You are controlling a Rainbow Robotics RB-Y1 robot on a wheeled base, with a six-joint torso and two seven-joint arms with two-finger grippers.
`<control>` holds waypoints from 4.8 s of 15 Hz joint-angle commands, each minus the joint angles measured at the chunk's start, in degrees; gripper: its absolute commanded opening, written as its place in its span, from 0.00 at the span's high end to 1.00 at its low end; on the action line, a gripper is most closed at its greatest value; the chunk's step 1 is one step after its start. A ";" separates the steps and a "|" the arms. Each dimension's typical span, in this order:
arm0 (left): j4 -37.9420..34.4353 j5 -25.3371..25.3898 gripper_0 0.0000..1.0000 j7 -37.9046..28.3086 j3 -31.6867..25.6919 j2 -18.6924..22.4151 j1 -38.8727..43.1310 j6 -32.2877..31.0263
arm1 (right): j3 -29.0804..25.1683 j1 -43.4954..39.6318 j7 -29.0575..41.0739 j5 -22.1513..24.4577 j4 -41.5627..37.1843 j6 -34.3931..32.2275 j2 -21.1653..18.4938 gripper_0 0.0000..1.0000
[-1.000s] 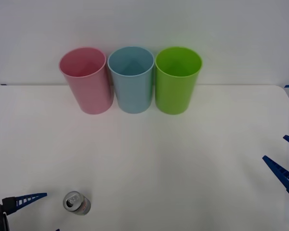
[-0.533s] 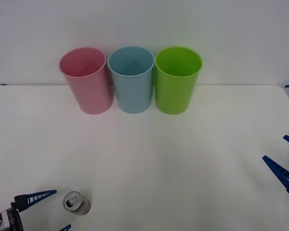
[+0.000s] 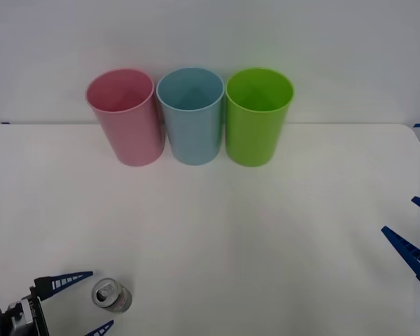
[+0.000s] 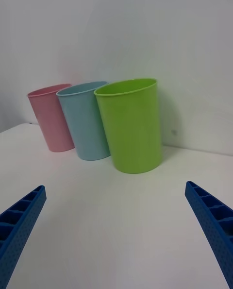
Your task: Grasp the object on the table and drop it into the matching bin: aluminum can to the light blue bin, PET bottle to the pink bin.
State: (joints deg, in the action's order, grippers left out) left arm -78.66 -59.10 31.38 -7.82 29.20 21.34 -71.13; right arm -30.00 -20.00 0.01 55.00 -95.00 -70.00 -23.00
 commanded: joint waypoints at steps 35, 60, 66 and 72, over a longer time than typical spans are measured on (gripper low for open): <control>1.41 -6.55 1.00 -0.79 -0.35 -6.17 -4.12 1.25 | 0.00 0.00 -0.01 0.00 0.00 0.00 0.00 0.00; -12.74 12.26 1.00 -15.65 -4.75 -5.64 -3.33 8.90 | 0.00 0.00 -0.01 0.00 0.00 0.00 0.00 0.00; -21.62 12.26 1.00 -26.02 -4.84 -5.64 -5.43 18.74 | 0.00 0.00 -0.01 0.00 0.00 0.00 0.00 0.00; -27.86 6.81 1.00 -35.95 -4.84 -5.64 -9.65 27.53 | 0.00 0.00 -0.01 0.00 0.00 0.00 0.00 0.00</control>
State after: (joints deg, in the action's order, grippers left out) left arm -105.96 -51.39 -3.27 -12.60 23.56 12.39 -44.39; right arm -30.00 -20.00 0.01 55.00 -95.00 -70.00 -23.00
